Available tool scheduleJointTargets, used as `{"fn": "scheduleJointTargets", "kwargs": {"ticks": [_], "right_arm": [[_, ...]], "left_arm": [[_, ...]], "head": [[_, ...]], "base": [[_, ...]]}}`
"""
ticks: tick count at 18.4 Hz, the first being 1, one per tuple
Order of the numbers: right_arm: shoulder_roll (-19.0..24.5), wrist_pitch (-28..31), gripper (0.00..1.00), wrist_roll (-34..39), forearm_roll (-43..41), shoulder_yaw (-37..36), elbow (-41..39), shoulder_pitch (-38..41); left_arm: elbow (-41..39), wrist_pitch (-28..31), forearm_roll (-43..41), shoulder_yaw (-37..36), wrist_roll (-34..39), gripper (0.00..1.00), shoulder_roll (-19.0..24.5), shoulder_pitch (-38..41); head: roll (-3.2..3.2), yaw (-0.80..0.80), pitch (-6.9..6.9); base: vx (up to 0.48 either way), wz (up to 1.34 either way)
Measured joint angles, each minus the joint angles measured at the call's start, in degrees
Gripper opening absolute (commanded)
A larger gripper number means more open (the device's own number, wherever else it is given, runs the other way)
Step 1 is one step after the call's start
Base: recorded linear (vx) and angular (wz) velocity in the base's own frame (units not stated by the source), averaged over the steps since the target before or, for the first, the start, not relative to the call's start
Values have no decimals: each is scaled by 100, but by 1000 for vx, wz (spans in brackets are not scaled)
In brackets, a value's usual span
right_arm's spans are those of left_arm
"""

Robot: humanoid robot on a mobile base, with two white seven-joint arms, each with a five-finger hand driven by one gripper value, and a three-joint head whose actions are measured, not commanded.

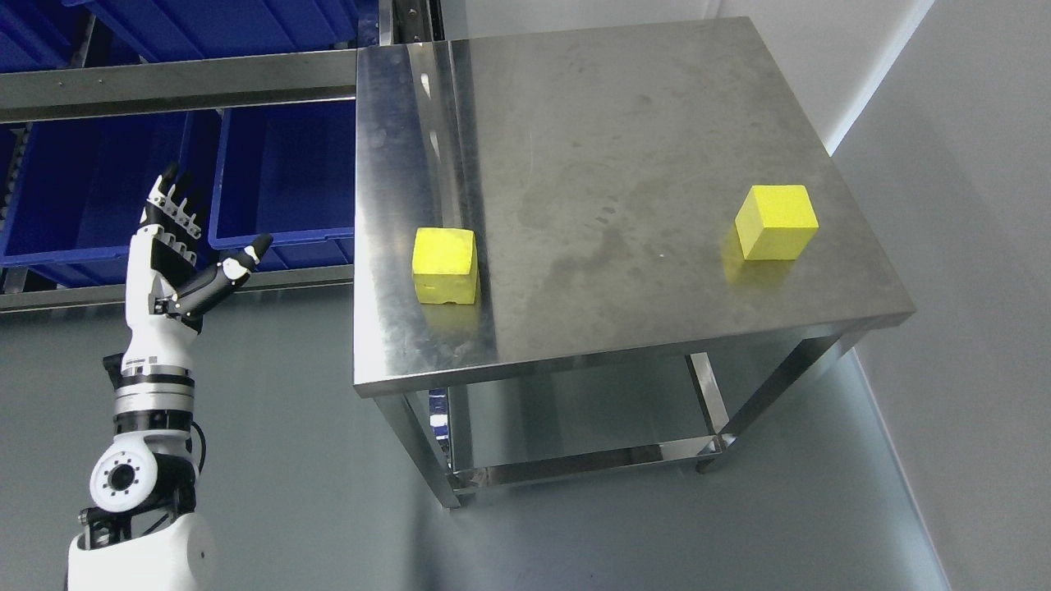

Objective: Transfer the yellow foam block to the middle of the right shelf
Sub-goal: 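Reach the left hand toward the yellow foam cube nearer the robot, then close the left hand around the yellow foam cube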

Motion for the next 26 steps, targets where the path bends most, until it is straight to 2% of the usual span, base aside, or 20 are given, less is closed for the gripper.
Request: {"fn": "scheduleJointTargets", "kwargs": {"ticks": [6, 8, 11, 14, 16, 20, 26], "right_arm": [[0, 0, 100, 0, 0, 0, 0, 0], [0, 0, 100, 0, 0, 0, 0, 0], [0, 0, 100, 0, 0, 0, 0, 0], [0, 0, 100, 0, 0, 0, 0, 0], [0, 0, 100, 0, 0, 0, 0, 0], [0, 0, 100, 0, 0, 0, 0, 0], [0, 0, 100, 0, 0, 0, 0, 0]], "left_arm": [[0, 7, 0, -3, -1, 100, 2, -5], [1, -227, 0, -5, -78, 100, 64, -6], [6, -551, 0, -50, -790, 100, 208, -57], [64, -634, -12, -244, -1852, 100, 313, -193], [145, -648, -77, -437, -2288, 100, 371, -350], [368, -670, -359, -844, -2659, 99, 452, -715], [883, -357, -575, -1514, -2837, 99, 527, -1231]], "head": [[0, 0, 0], [0, 0, 0], [0, 0, -1], [0, 0, -1], [0, 0, -1], [0, 0, -1], [0, 0, -1]], "base": [[0, 0], [0, 0], [0, 8], [3, 11], [0, -6], [0, -3], [0, 0]]}}
